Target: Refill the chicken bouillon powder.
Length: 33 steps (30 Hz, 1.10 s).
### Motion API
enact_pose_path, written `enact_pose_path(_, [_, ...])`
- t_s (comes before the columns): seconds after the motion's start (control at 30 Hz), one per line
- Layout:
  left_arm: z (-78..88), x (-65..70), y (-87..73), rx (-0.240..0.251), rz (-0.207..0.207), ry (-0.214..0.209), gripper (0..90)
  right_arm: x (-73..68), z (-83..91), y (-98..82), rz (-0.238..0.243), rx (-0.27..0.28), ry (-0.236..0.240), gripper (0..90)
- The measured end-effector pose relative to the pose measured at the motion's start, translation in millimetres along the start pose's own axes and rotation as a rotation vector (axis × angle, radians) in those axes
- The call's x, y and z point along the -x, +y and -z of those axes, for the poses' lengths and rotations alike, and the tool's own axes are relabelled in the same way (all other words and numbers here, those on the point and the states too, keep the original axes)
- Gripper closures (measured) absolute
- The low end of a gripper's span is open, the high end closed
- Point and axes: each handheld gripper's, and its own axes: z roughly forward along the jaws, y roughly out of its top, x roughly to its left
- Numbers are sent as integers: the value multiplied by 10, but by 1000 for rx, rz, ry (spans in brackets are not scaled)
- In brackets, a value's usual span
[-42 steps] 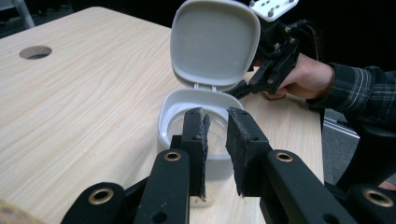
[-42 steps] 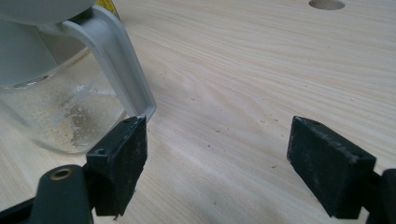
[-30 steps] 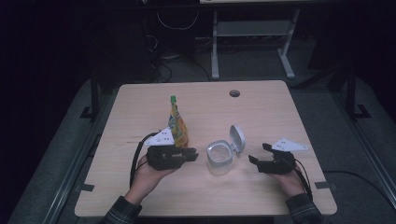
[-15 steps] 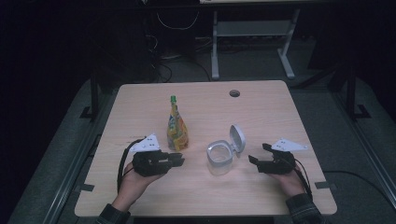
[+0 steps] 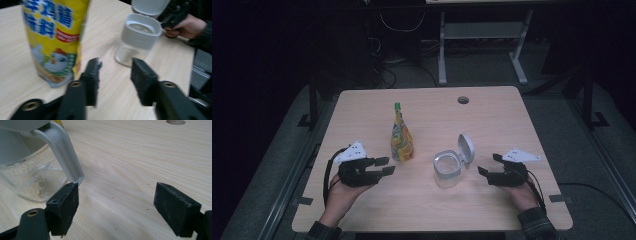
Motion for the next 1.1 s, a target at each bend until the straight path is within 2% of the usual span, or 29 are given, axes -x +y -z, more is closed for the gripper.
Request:
enact_pose_path(0.07, [-4, -25, 12, 2, -4, 12, 468, 0, -6, -2, -1, -4, 0, 197])
enact_pose_path(0.13, [-9, -49, 30, 6, 12, 15, 432, -1, -9, -1, 0, -3, 1, 197])
enact_pose_path(0.3, [-30, -77, 134, 20, 20, 60, 343, -3, -13, -1, 2, -6, 0, 197])
enact_pose_path(0.47, [-118, -93, 263, 28, 16, 103, 277, -2, -14, -2, 2, -6, -1, 197])
enact_pose_path(0.8, [-339, -156, 354, 33, 4, 163, 196, -2, -19, -4, 0, -7, 1, 198])
enact_pose_path(0.83, [-366, -160, 359, 35, 10, 169, 193, -3, -17, -4, -2, -8, 1, 198])
enact_pose_path(0.93, [-440, -181, 385, 33, -8, 189, 182, 3, -15, -4, -4, -7, 0, 198])
enact_pose_path(1.0, [-490, -178, 393, 41, 7, 194, 179, 4, -17, -5, -3, -8, 0, 198])
enact_pose_path(1.07, [-534, -189, 408, 37, -6, 207, 179, 4, -18, -6, -3, -8, 1, 197])
enact_pose_path(1.1, [-548, -187, 410, 37, 1, 208, 179, 4, -16, -6, -3, -7, 1, 197])
